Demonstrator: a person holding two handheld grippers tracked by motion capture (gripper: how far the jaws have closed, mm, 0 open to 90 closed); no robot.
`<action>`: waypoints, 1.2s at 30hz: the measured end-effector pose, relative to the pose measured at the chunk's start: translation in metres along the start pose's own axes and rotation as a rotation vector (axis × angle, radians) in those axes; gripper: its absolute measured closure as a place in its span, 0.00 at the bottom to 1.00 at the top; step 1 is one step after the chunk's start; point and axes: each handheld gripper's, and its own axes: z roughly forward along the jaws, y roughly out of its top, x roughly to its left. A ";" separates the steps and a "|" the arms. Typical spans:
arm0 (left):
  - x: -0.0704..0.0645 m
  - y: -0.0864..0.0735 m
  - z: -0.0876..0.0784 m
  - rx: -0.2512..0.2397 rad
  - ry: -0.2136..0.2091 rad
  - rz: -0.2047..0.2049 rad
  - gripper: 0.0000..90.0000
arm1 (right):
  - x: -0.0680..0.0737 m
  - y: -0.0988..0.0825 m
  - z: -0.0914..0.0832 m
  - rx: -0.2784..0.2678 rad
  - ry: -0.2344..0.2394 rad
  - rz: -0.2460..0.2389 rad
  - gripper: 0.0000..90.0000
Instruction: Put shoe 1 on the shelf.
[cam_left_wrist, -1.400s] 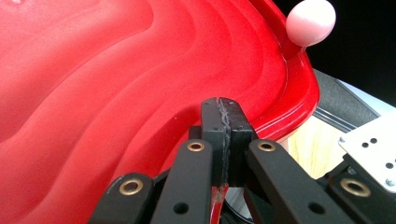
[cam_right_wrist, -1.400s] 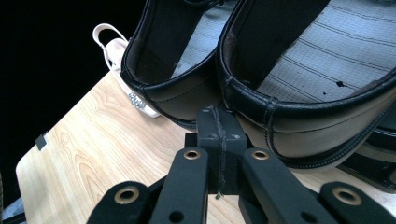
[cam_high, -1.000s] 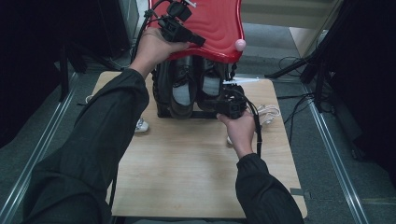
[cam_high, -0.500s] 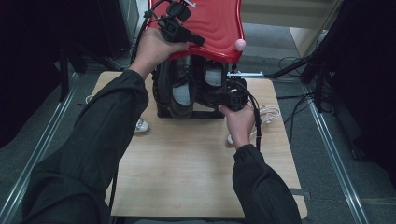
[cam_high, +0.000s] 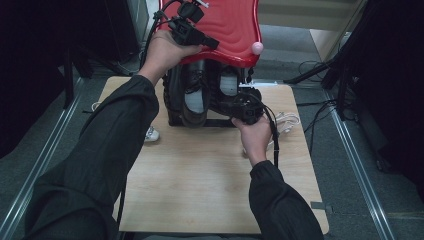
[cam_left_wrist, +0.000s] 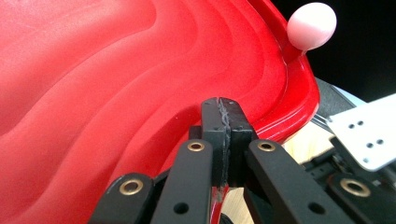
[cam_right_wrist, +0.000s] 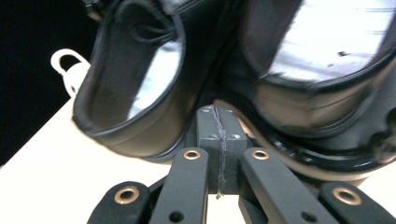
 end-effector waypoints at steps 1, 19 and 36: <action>0.000 0.000 0.000 0.000 0.000 0.000 1.00 | 0.003 -0.002 -0.002 -0.004 0.011 -0.004 1.00; 0.002 -0.001 -0.001 -0.006 -0.013 -0.019 0.99 | 0.060 -0.023 0.010 0.060 0.118 -0.123 1.00; 0.002 -0.002 -0.001 -0.012 -0.015 -0.033 0.99 | 0.065 -0.006 0.029 0.064 0.126 -0.171 1.00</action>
